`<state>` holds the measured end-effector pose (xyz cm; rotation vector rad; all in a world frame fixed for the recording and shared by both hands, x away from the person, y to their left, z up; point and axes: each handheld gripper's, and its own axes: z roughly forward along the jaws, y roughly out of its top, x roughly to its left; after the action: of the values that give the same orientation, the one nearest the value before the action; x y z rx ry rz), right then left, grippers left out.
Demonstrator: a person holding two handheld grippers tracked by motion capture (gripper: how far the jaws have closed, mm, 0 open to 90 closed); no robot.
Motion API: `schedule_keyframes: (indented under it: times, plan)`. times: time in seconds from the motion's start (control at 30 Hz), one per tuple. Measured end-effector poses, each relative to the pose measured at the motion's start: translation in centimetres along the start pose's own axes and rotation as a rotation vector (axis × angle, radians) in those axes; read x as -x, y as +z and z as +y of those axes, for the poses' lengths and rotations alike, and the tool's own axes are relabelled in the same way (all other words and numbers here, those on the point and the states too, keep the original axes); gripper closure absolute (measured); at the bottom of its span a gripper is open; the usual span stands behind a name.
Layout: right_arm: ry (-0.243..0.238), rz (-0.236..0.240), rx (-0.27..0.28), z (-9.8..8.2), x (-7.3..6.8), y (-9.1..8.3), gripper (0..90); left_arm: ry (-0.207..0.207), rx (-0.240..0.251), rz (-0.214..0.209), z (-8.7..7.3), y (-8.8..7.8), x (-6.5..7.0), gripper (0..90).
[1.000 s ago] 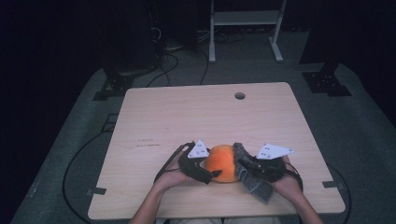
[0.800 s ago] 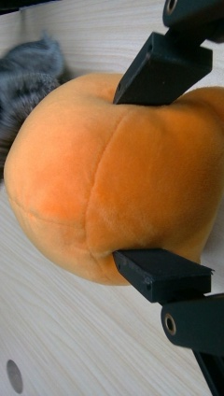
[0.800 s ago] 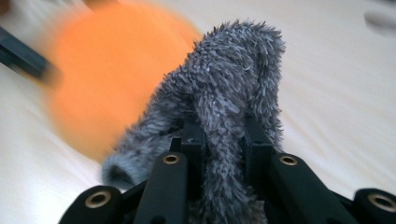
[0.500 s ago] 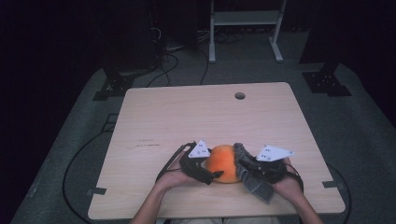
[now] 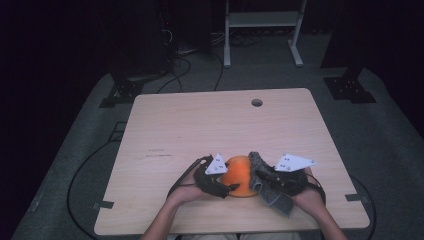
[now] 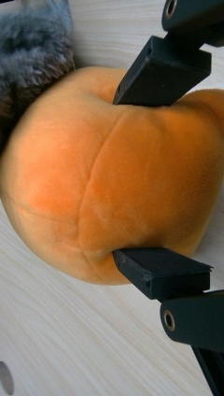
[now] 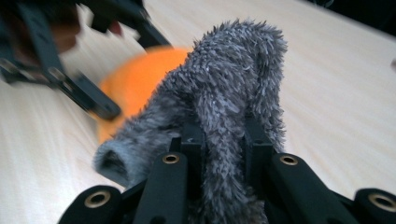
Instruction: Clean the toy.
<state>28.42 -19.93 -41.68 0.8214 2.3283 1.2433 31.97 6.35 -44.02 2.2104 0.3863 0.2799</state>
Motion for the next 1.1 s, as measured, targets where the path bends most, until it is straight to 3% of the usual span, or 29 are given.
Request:
schedule_keyframes:
  times: [0.07,0.17,0.23,0.3,0.37,0.43,0.5,0.53,0.6,0.67,0.73,0.8,0.83,0.87,0.93,0.97,1.0,1.03,1.1]
  plan:
    - [0.045,0.002,-0.013,-1.0,0.9,0.5,74.4,-0.017,0.011,-0.005,-0.1,0.0,-0.1,25.6]
    - [0.085,-0.058,-0.094,-2.5,2.2,0.2,74.5,-0.001,0.012,-0.003,0.0,0.0,0.0,25.4]
    - [0.089,-0.069,-0.084,-2.6,2.4,-0.5,74.5,0.010,0.006,0.001,0.0,0.0,0.0,25.5]
    - [0.075,-0.020,-0.010,-1.6,1.8,-1.1,74.1,0.016,0.003,0.010,0.0,0.1,0.1,25.8]
    - [0.035,0.027,0.002,-0.9,1.0,-0.8,74.0,0.027,-0.007,0.026,0.0,0.3,0.4,26.0]
    - [-0.001,0.004,-0.045,-1.1,0.7,0.2,74.1,0.013,0.010,0.023,0.0,0.2,0.4,24.8]
    - [0.013,-0.014,-0.073,-1.6,1.3,0.3,74.1,0.021,0.015,0.017,0.2,0.2,0.4,24.0]
    - [0.011,-0.062,-0.113,-1.8,1.7,0.0,74.3,0.031,0.010,0.019,0.2,0.2,0.5,24.4]
    - [0.047,-0.062,-0.078,-1.7,1.8,-0.7,74.3,0.054,0.008,0.021,0.4,0.2,0.8,24.8]
    - [0.039,-0.012,0.005,-0.5,1.1,-1.4,74.2,0.075,0.014,0.007,0.7,0.2,1.0,24.6]
    - [0.006,0.005,0.006,0.4,0.3,-0.9,74.2,0.047,0.037,-0.020,0.8,-0.3,0.9,19.7]
    - [-0.019,-0.018,-0.027,-0.2,0.3,0.1,74.4,-0.003,0.065,-0.029,0.9,-1.0,0.1,13.6]
    - [-0.001,-0.022,-0.028,-0.6,0.6,0.2,74.4,-0.048,0.065,-0.012,0.8,-1.1,-0.4,10.4]
    - [0.023,-0.015,-0.024,-1.0,1.1,0.0,74.4,-0.082,0.054,-0.024,0.7,-0.9,-0.6,7.9]
    - [0.017,-0.035,-0.052,-1.2,1.4,-0.2,74.3,-0.096,0.036,-0.053,0.5,-0.3,-0.7,11.3]
    - [0.002,-0.048,-0.068,-1.2,1.5,-0.2,74.3,-0.081,0.041,-0.069,0.4,-0.1,-0.5,16.6]
    - [-0.004,-0.060,-0.078,-1.1,1.4,-0.4,74.3,-0.051,0.047,-0.056,0.4,0.0,-0.1,21.0]
    - [-0.010,-0.067,-0.062,-0.5,1.2,-0.9,74.4,-0.039,0.044,-0.043,0.5,0.0,0.2,25.2]
    - [-0.022,-0.037,-0.007,0.8,0.4,-1.8,74.5,-0.004,0.060,-0.040,1.0,0.0,0.7,30.3]
